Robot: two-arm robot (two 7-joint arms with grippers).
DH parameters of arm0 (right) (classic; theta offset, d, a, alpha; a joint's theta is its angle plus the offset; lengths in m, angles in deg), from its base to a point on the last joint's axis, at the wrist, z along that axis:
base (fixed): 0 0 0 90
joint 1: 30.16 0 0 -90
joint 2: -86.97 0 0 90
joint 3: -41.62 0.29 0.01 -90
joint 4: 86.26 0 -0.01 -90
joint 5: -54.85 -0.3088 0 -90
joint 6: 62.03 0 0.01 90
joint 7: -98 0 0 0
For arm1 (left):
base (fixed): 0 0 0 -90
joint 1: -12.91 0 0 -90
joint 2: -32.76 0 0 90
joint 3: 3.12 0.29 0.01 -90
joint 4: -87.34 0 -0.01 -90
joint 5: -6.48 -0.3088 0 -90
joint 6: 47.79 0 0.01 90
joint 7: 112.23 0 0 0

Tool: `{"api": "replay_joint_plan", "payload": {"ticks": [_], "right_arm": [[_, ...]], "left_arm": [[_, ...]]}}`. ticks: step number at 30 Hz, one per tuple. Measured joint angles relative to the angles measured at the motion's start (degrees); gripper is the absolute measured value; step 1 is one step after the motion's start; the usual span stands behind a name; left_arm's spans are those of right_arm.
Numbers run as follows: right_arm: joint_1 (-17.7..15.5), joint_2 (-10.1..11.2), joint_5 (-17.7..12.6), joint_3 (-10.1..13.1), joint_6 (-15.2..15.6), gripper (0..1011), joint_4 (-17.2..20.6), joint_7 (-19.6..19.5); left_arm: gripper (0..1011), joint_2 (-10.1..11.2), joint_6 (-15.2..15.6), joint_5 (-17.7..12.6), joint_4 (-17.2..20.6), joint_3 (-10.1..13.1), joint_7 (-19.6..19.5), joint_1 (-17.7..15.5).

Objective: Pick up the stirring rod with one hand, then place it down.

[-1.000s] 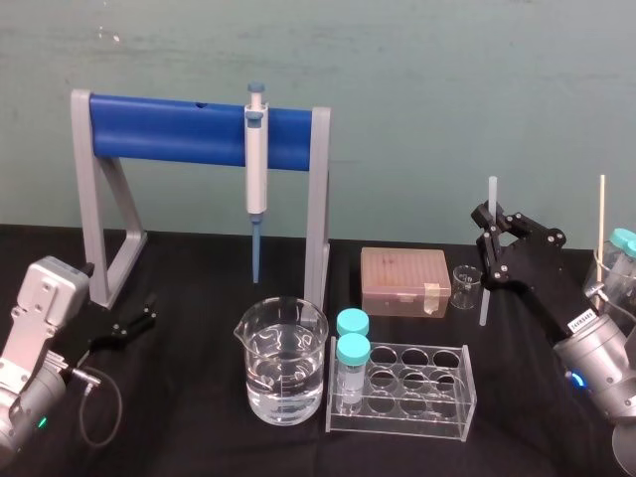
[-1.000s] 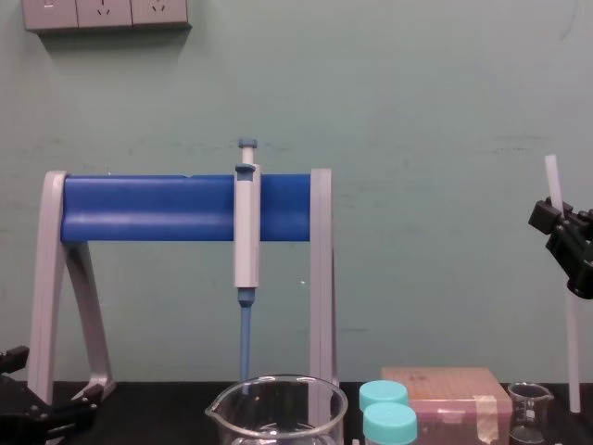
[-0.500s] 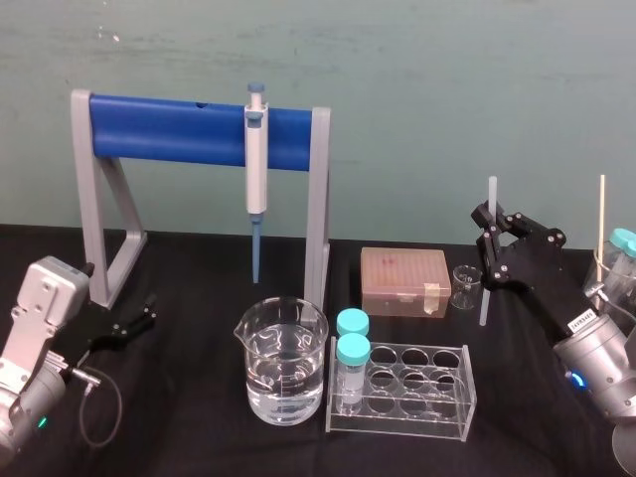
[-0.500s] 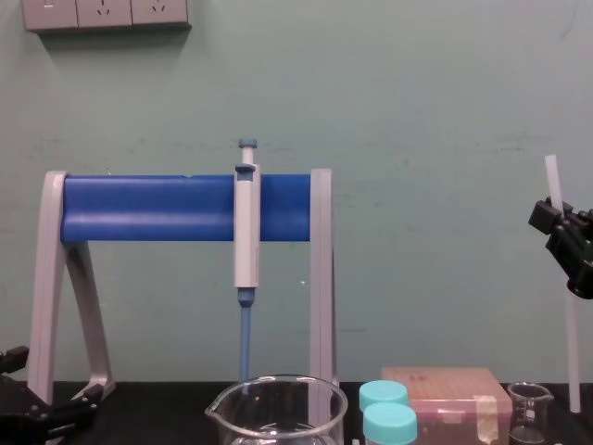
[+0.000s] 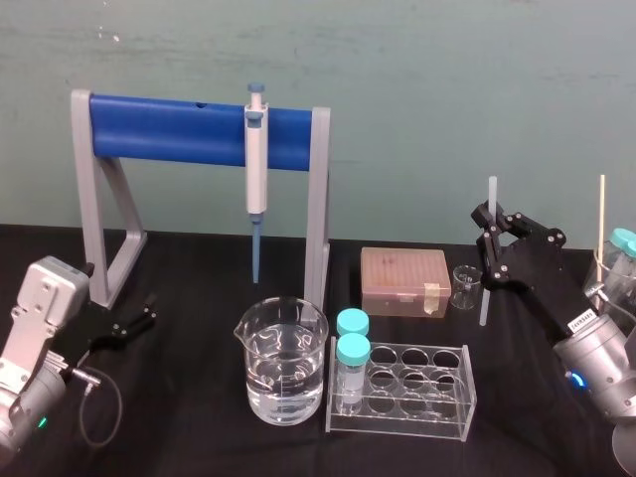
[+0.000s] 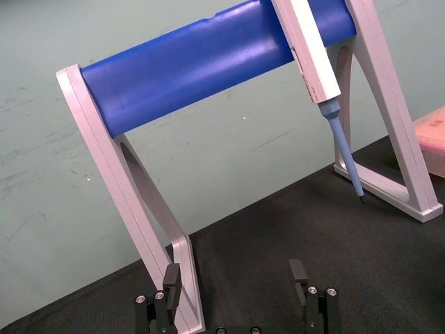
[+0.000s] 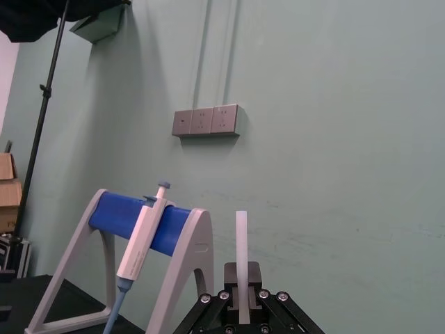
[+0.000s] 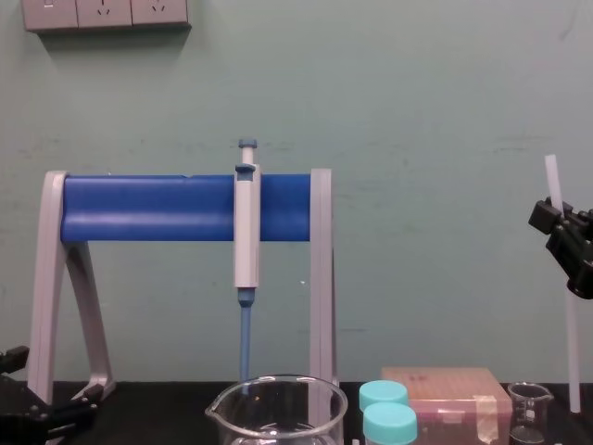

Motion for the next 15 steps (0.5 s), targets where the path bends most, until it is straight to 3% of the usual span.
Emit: {"api": "replay_joint_plan", "payload": {"ticks": [15], "right_arm": [[0.0, 0.0, 0.0, 0.0, 0.0, 70, 0.0, 0.0]], "left_arm": [[1000, 0.0, 0.0, 0.0, 0.0, 0.0, 0.0, 0.0]]}}
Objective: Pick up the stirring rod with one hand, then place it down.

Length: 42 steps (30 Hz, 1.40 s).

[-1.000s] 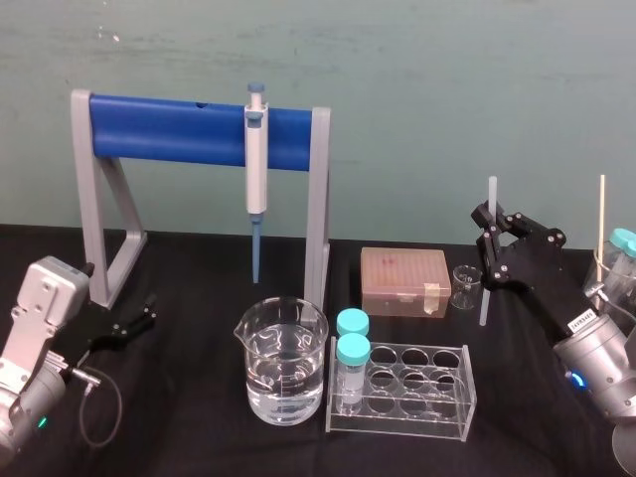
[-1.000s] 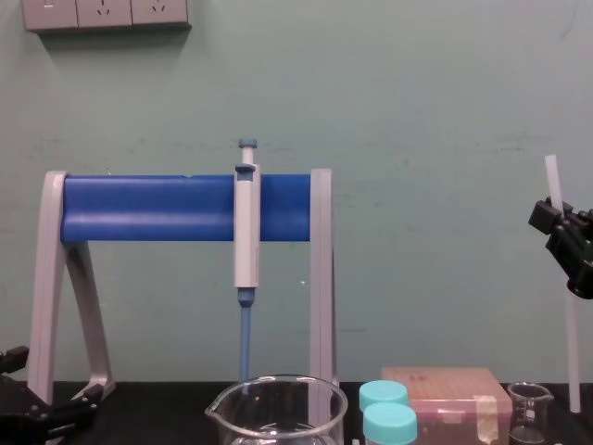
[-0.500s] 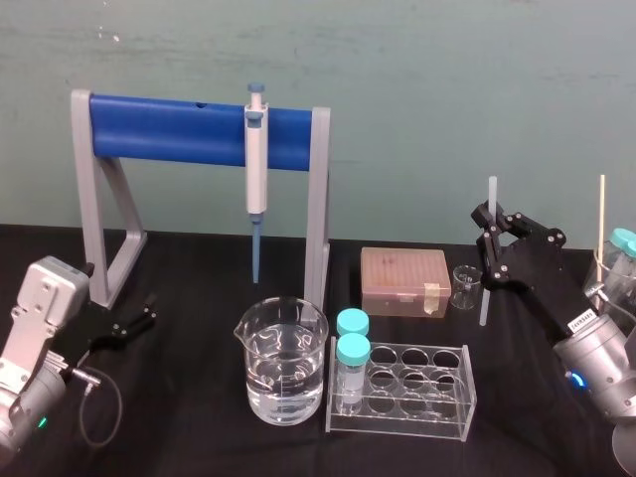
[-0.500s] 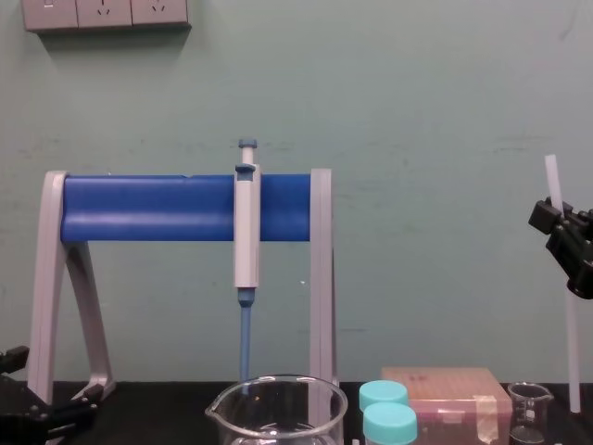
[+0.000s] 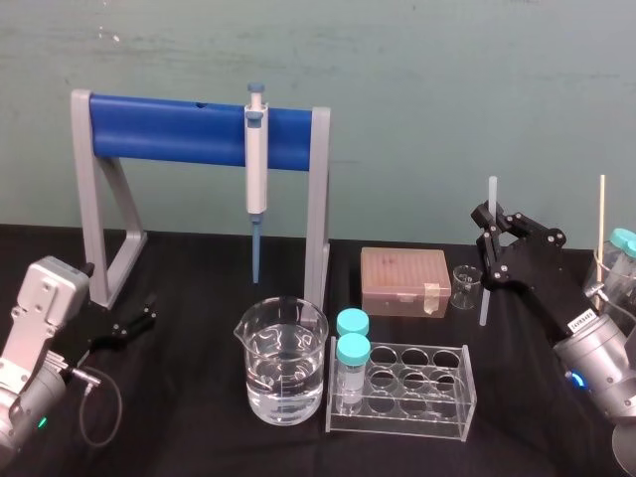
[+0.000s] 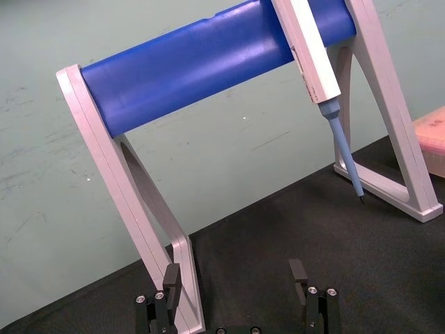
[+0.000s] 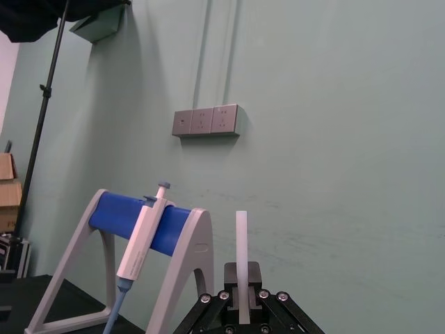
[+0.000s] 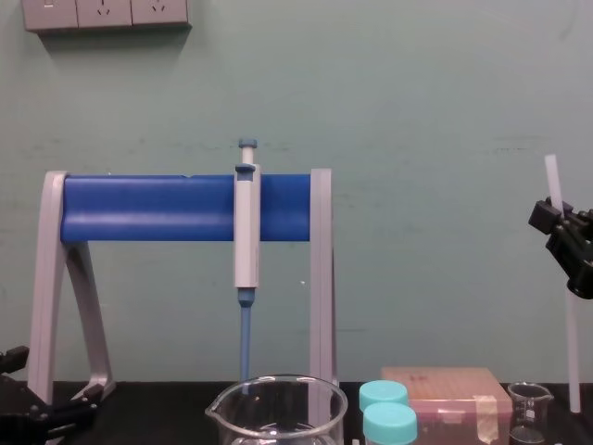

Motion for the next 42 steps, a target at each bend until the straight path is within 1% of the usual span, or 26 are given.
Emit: {"api": "replay_joint_plan", "payload": {"ticks": [12, 17, 26, 29, 35, 42], "right_arm": [[0.0, -0.1, 0.0, 0.1, 0.0, 71, 0.0, 0.2], [0.2, -0.5, 0.0, 0.1, -0.2, 70, 0.1, 1.5], [0.3, -0.5, -0.5, -1.5, -0.6, 70, 0.9, 4.6], [-0.1, -0.3, -0.6, -2.0, -0.7, 70, 1.6, 5.0], [-1.0, 0.0, -0.5, -2.3, -0.7, 70, 3.2, 5.0], [-2.0, 0.5, -0.9, -2.8, 0.4, 70, 4.7, 4.9]], "left_arm": [[1000, 0.0, 0.0, 0.0, 0.0, 0.0, 0.0, 0.0], [1000, 0.0, 0.0, 0.0, 0.0, 0.0, 0.0, 0.0], [1000, 0.0, 0.0, 0.0, 0.0, 0.0, 0.0, 0.0], [1000, 0.0, 0.0, 0.0, 0.0, 0.0, 0.0, 0.0], [1000, 0.0, 0.0, 0.0, 0.0, 0.0, 0.0, 0.0], [1000, 0.0, 0.0, 0.0, 0.0, 0.0, 0.0, 0.0]]}}
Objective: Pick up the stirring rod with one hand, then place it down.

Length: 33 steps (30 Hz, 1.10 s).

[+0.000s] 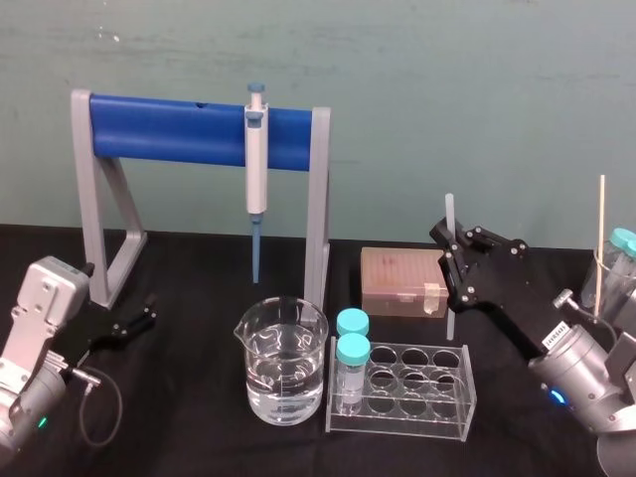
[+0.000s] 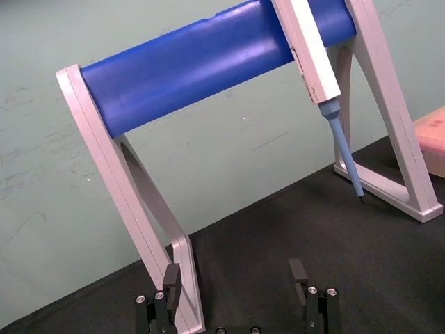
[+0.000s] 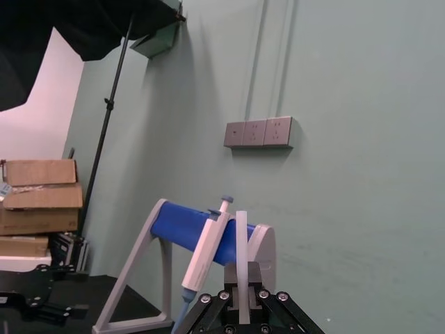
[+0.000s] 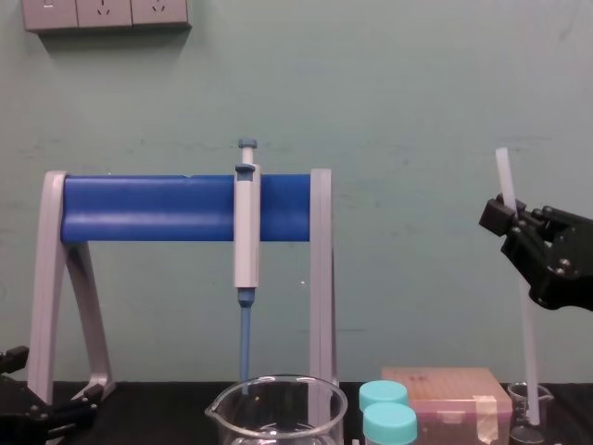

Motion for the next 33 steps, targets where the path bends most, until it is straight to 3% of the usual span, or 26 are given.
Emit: {"api": "replay_joint_plan", "payload": {"ticks": [21, 33], "right_arm": [[0.7, 0.7, -0.6, -1.8, -0.8, 70, -3.0, 2.0], [2.2, 0.7, -1.7, -2.4, -0.1, 70, -6.8, 3.3]], "left_arm": [[1000, 0.0, 0.0, 0.0, 0.0, 0.0, 0.0, 0.0], [1000, 0.0, 0.0, 0.0, 0.0, 0.0, 0.0, 0.0]]}}
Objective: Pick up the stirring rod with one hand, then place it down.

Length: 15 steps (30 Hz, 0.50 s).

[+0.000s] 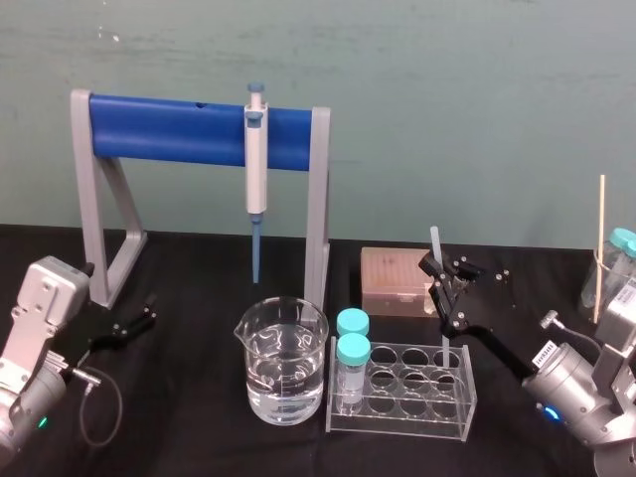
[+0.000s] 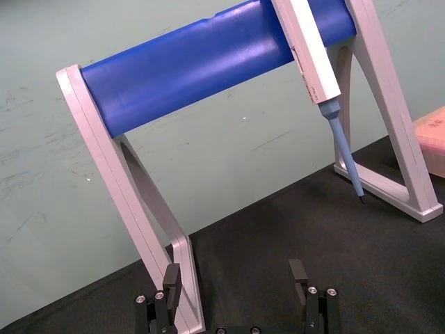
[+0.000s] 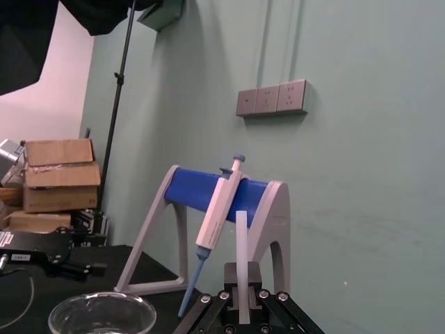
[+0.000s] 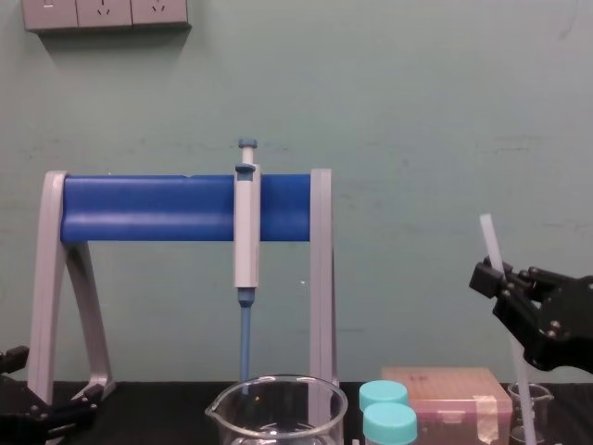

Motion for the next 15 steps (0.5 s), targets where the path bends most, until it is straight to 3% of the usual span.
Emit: {"api": "replay_joint_plan", "payload": {"ticks": [15], "right_arm": [[1.8, 0.1, -1.6, -1.2, 1.0, 70, -4.0, 2.5]], "left_arm": [[1000, 0.0, 0.0, 0.0, 0.0, 0.0, 0.0, 0.0]]}}
